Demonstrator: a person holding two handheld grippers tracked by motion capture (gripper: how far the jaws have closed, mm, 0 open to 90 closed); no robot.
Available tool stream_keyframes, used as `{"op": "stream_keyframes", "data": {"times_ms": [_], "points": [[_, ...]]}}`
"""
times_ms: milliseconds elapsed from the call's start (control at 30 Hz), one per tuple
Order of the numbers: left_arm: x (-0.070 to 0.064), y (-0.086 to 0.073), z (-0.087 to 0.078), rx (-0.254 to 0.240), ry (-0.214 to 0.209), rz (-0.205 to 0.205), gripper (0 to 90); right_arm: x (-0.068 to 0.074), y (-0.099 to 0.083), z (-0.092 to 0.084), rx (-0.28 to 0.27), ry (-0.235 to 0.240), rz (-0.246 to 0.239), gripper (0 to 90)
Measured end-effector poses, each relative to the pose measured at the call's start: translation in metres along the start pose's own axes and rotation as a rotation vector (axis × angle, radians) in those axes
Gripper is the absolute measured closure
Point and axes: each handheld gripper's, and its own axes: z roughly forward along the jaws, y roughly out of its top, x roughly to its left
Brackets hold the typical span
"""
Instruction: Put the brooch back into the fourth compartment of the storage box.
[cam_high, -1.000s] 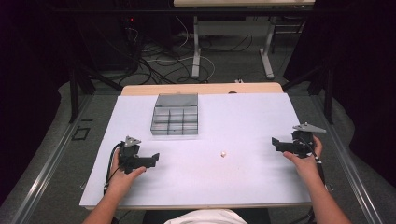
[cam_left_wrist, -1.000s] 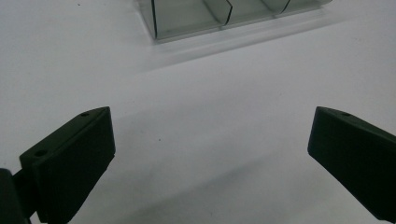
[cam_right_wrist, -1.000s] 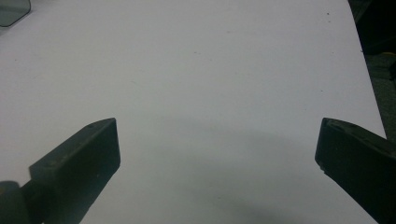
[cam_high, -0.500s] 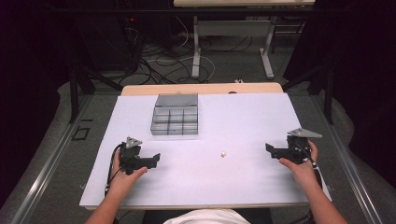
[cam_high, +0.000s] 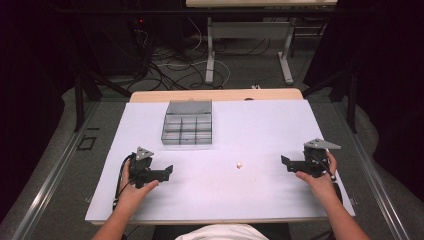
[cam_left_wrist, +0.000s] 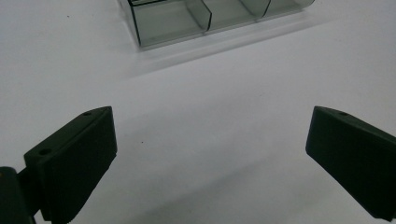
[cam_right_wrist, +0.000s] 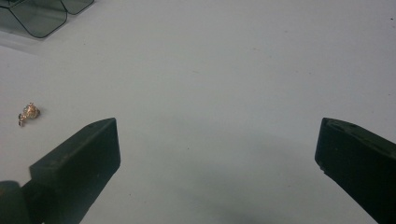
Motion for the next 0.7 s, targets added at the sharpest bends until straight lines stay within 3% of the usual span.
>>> {"op": "stream_keyframes", "data": {"times_ms": [33,233,267,333,700], "points": [[0.0,0.0,0.0,0.0,0.007,0.015,1.8,0.001,0.0,0.0,0.001,0.004,0.001,0.0],[-0.004,0.001,-0.001,-0.011,-0.006,0.013,1.8,0.003,0.001,-0.001,-0.003,0.002,-0.01,0.0],[-0.005,0.003,-0.003,0.007,-0.013,0.027,1.8,0.004,0.001,0.0,-0.005,0.005,-0.01,0.0],[-0.009,0.005,-0.002,-0.006,-0.02,0.017,1.9,0.004,0.001,0.0,-0.002,0.002,-0.013,0.0],[-0.034,0.018,0.003,0.001,-0.059,0.095,2.7,0.006,0.002,0.001,-0.004,0.011,-0.01,0.0]]}}
